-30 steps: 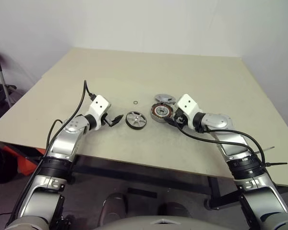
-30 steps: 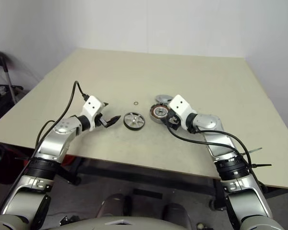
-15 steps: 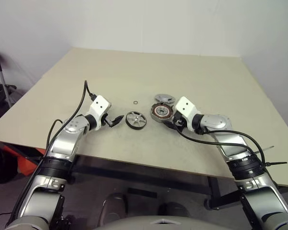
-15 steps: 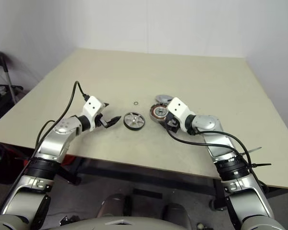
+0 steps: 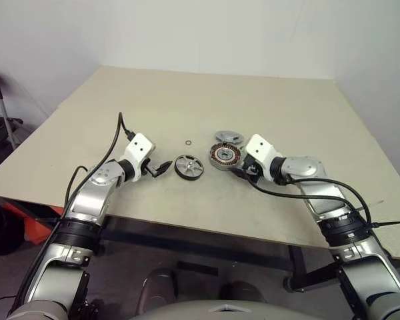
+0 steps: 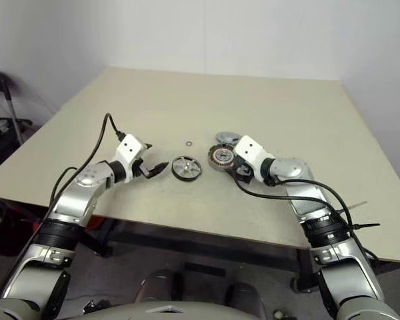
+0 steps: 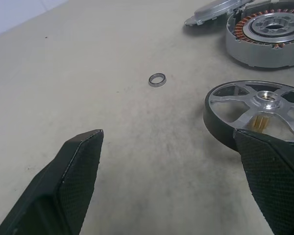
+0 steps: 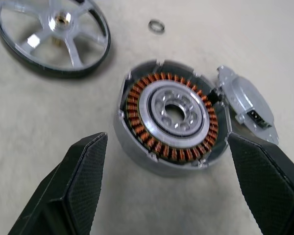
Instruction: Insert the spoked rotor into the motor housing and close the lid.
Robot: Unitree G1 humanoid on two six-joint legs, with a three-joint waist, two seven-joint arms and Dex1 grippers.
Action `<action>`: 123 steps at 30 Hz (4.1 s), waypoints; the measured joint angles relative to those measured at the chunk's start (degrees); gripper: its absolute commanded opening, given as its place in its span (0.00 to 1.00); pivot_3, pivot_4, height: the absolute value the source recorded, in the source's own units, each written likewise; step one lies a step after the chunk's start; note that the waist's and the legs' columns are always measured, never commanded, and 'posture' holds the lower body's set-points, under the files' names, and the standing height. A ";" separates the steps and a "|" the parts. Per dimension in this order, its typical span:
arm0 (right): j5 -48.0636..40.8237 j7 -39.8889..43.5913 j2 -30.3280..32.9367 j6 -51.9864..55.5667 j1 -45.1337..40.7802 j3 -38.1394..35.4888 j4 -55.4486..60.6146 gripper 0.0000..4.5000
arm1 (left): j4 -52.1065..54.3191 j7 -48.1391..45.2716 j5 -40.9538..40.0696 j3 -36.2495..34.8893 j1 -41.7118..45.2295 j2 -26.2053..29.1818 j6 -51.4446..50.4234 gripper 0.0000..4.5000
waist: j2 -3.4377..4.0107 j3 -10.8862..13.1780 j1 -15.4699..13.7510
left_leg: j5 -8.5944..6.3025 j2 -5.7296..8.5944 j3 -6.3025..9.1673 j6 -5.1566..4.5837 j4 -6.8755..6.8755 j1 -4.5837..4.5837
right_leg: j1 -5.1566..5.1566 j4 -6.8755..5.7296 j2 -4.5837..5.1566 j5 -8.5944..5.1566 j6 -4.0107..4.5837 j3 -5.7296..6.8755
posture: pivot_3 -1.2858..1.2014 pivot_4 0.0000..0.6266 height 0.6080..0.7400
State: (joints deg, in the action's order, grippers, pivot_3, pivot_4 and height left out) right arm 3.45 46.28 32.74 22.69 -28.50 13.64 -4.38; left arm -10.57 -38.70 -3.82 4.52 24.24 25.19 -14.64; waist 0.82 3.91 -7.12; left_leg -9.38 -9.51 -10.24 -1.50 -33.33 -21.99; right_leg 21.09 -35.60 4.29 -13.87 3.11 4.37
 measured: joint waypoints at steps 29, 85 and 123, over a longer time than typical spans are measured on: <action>16.93 16.93 -6.55 -27.81 -27.29 16.56 -41.84 0.90 | 1.40 2.44 0.82 0.73 -3.09 -1.43 1.03 1.00 | -0.01 0.01 0.23 | -0.03 -0.04 -0.01 -0.07 -0.21 -0.12 | 0.07 -0.14 0.00 0.01 0.08 0.01 | 0.52 0.00 1.00; 21.47 24.43 -5.20 -35.87 -33.28 16.39 -54.07 0.45 | 3.07 4.26 1.65 0.79 -4.67 -1.76 0.91 1.00 | 0.02 0.02 -0.61 | -0.36 -0.09 0.01 -0.56 -0.92 -0.62 | -0.03 -0.17 0.01 0.01 0.08 0.01 | 0.52 0.00 1.00; 15.65 30.10 1.96 -10.87 -9.84 9.76 -11.10 0.99 | 0.53 2.99 1.88 1.88 -2.13 -1.80 1.06 1.00 | -0.06 -0.04 0.04 | -0.43 -0.16 -0.02 -0.64 -0.87 -0.02 | -0.48 -0.07 0.00 -0.07 -0.06 -0.03 | 0.52 0.00 1.00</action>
State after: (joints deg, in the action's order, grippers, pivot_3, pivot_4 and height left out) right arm 19.10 76.38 34.70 11.82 -38.33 23.40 -15.49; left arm -10.05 -35.72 -1.93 6.41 22.11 23.39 -13.58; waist 0.76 3.87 -7.08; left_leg -9.82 -9.67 -10.27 -2.14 -34.19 -22.01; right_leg 20.61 -35.66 4.29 -13.94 3.06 4.33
